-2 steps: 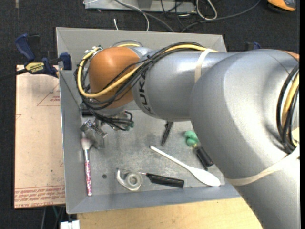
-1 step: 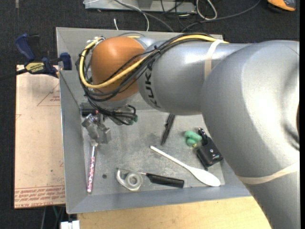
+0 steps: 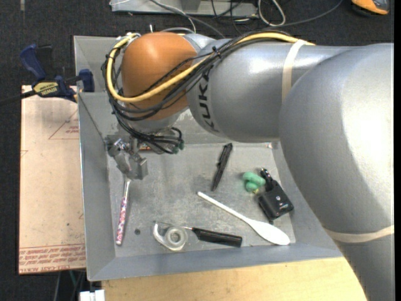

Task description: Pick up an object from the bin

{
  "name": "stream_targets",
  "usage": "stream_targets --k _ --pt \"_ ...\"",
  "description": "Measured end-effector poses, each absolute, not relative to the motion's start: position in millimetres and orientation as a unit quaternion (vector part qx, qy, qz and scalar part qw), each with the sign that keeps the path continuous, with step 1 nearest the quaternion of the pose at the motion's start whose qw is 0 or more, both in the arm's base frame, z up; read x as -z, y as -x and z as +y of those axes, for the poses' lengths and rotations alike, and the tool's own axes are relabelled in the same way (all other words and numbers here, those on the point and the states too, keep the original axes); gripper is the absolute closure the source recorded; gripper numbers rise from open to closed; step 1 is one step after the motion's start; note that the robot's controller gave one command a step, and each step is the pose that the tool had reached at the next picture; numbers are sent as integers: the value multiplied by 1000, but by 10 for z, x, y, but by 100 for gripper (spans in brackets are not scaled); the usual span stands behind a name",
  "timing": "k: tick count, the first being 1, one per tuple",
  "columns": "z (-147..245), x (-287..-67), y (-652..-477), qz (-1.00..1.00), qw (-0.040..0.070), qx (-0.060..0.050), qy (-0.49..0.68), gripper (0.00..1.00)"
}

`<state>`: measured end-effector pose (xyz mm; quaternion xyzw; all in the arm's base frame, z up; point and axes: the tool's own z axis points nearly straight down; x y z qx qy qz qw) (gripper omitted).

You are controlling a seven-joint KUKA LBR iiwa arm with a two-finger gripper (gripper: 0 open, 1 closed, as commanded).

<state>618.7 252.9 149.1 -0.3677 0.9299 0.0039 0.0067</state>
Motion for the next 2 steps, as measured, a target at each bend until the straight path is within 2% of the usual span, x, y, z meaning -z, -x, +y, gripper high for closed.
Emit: stream_targets --k 1,2 --pt "2533 -1534 -6185 930 7 -5 367 100" --pt "2535 -1866 -6181 931 7 -5 366 100"
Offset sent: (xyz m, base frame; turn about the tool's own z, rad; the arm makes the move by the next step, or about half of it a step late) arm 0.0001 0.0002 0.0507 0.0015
